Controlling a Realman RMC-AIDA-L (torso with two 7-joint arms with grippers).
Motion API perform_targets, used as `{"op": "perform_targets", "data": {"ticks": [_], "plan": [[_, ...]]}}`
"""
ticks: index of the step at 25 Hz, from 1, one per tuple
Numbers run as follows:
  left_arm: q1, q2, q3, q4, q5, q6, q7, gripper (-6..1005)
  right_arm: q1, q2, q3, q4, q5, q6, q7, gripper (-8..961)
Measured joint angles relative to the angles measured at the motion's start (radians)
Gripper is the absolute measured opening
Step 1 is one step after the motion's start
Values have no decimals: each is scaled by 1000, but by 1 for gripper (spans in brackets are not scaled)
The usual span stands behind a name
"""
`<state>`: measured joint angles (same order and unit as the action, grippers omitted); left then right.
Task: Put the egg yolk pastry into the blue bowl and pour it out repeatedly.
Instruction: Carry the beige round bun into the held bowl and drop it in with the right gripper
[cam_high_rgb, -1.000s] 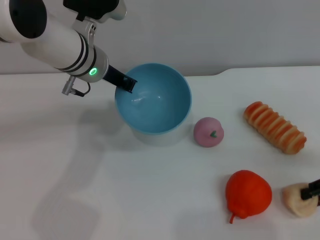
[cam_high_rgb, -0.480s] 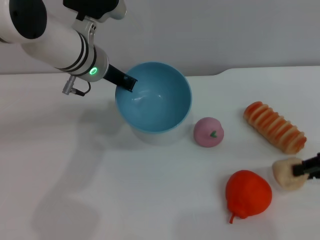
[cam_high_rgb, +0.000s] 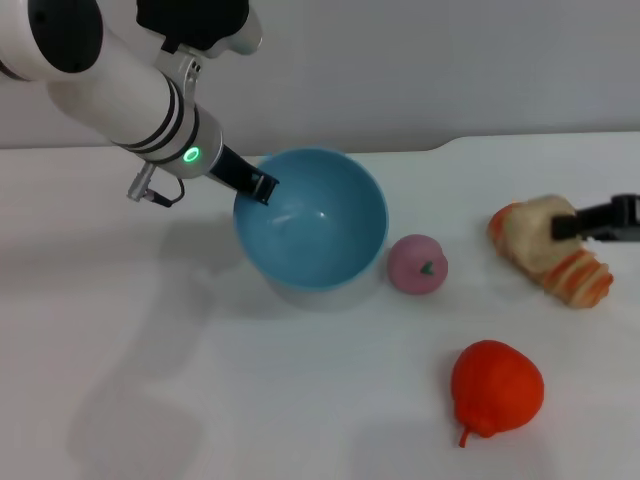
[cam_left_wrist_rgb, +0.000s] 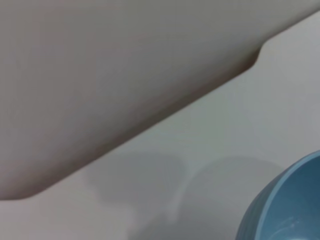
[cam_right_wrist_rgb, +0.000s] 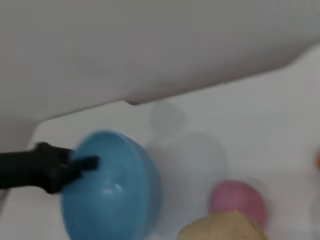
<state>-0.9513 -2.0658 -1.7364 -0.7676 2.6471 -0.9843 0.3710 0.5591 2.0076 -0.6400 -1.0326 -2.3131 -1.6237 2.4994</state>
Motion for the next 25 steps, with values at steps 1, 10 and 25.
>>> {"op": "perform_targets", "data": {"ticks": [1, 10, 25], "plan": [[0, 0, 0, -1, -4, -7, 0, -1, 12, 2, 0, 2, 6, 0, -8, 152], [0, 0, 70, 0, -88, -12, 3, 0, 102, 35, -30, 22, 113, 3, -70, 93], [0, 0, 83, 5, -115, 8, 7, 0, 207, 54, -58, 246, 129, 140, -145, 60]]}}
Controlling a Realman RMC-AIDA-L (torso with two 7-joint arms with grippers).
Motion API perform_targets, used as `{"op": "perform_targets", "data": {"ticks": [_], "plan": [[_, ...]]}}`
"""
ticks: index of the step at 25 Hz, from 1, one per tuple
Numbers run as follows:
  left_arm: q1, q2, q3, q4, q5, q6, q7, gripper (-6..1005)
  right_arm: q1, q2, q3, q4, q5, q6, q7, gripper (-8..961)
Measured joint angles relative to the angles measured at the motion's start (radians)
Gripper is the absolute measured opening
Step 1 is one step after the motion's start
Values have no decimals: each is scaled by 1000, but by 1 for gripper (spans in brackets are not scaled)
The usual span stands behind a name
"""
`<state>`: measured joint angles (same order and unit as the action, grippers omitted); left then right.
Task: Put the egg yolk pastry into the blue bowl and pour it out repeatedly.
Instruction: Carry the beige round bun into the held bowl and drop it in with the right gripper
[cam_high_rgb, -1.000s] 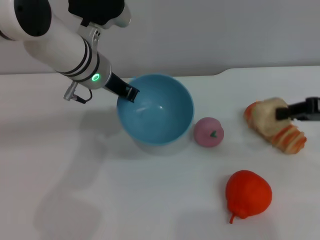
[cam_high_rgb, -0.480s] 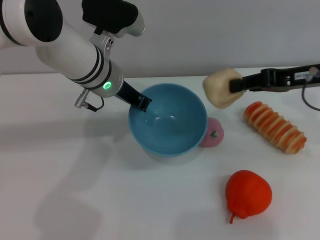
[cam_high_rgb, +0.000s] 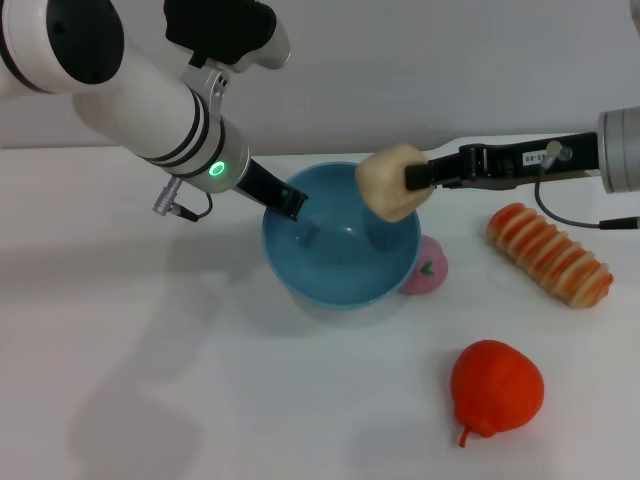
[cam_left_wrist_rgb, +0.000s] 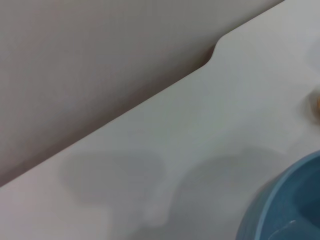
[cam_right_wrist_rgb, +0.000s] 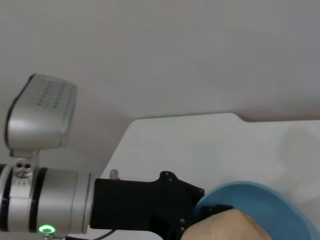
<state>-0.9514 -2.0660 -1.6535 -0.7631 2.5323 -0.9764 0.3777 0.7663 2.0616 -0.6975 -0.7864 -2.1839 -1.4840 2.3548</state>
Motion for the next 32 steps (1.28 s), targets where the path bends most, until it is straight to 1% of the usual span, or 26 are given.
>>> {"op": "perform_targets", "data": {"ticks": [6, 9, 11, 20, 22, 25, 27, 29, 30, 32], "plan": [[2, 1, 0, 0, 0, 6, 0, 0, -1, 1, -5, 15, 27, 30, -49, 53], [2, 2, 0, 1, 0, 6, 0, 0, -4, 2, -6, 50, 96, 38, -112, 146], [3, 3, 0, 1, 0, 7, 0, 0, -6, 2, -6, 57, 115, 44, -134, 208], [7, 3, 0, 2, 1, 18, 0, 0, -16, 2, -4, 51, 118, 71, -158, 341], [9, 4, 0, 3, 0, 20, 0, 0, -37, 2, -1, 37, 118, 97, -164, 371], [7, 8, -3, 6, 7, 2, 1, -1, -91, 1, 2, -11, 119, 151, -168, 375], [0, 13, -12, -3, 33, -34, 2, -1, -134, 1, 3, -52, 124, 174, -168, 377], [-11, 16, -40, -19, 84, -63, 2, -1, -174, 1, 4, -89, 135, 185, -169, 380], [-11, 16, -40, -19, 84, -63, 2, -1, -193, 1, 4, -105, 143, 187, -169, 381], [-22, 16, -72, -18, 107, -86, 2, -1, -222, 1, 4, -119, 160, 190, -170, 383]]}}
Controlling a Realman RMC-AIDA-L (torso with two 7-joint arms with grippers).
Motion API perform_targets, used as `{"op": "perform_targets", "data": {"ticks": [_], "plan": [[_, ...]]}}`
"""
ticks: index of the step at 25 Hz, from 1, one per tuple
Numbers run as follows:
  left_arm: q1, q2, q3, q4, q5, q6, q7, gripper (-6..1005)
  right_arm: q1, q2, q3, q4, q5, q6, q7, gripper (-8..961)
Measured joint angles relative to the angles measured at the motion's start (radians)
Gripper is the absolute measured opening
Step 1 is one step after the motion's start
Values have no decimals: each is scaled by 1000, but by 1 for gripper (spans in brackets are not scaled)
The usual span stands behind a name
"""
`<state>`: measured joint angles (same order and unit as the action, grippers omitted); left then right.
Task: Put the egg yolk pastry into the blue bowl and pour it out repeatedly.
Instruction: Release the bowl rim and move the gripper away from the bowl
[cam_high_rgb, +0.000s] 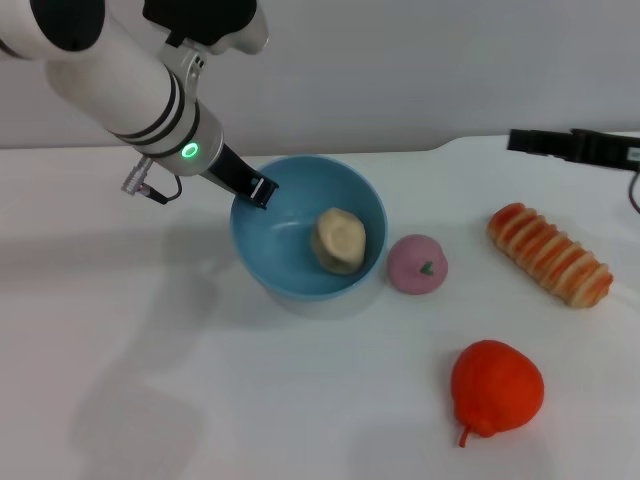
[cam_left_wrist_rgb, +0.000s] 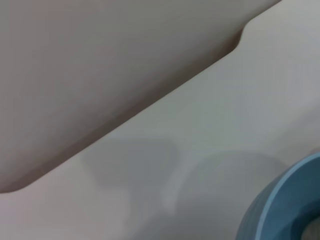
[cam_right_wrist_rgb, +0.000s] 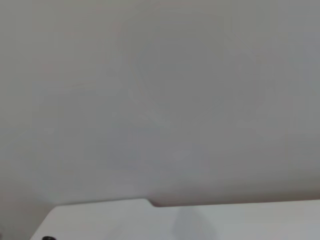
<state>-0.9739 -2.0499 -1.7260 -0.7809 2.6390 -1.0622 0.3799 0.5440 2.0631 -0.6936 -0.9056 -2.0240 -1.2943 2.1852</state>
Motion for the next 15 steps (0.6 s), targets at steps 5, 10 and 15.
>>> {"op": "perform_targets", "data": {"ticks": [5, 10, 15], "plan": [[-15, -5, -12, 17, 6, -22, 0, -1, -64, 0, -2, -10, 83, 2, -37, 389], [-21, -10, 24, 68, 5, 14, 1, -1, -76, 0, -2, -12, 100, 4, -56, 396], [-4, -16, 42, 82, -1, 54, -5, -1, -73, 0, -1, -13, 101, 7, -74, 402]]}}
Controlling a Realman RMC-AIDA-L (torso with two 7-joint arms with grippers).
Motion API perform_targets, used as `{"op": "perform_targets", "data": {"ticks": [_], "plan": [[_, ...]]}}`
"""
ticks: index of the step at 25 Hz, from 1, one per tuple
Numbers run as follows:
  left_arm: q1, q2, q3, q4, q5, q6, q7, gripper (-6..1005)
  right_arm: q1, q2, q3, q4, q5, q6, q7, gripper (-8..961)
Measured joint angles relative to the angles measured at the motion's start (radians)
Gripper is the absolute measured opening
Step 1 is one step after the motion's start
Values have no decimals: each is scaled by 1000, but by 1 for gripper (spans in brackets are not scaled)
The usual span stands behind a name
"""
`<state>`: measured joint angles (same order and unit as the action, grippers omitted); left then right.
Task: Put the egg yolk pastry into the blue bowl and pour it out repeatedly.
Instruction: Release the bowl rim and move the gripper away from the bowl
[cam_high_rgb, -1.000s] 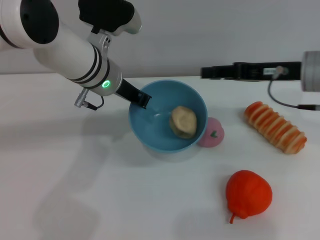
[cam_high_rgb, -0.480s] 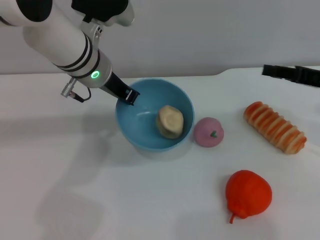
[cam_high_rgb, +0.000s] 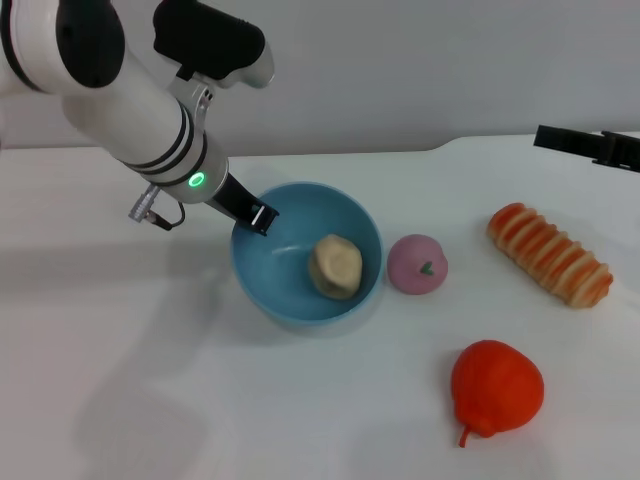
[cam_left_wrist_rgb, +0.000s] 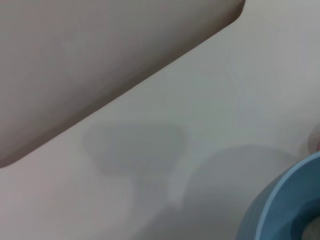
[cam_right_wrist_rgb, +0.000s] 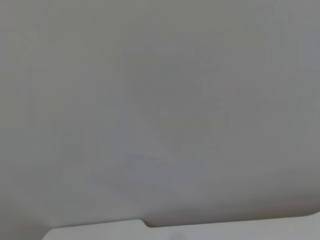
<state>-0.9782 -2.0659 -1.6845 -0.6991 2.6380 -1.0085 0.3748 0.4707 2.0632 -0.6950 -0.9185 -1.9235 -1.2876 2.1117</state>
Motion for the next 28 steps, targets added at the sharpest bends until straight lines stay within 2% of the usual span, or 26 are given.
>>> {"op": "perform_targets", "data": {"ticks": [8, 28], "plan": [[8, -2, 3, 57, -2, 40, -3, -1, -2, 0, 2, 0, 1, 1, -1, 412], [10, -3, 41, 83, -3, 66, -5, 27, 1, 0, 2, 8, 15, 4, -1, 436]]}}
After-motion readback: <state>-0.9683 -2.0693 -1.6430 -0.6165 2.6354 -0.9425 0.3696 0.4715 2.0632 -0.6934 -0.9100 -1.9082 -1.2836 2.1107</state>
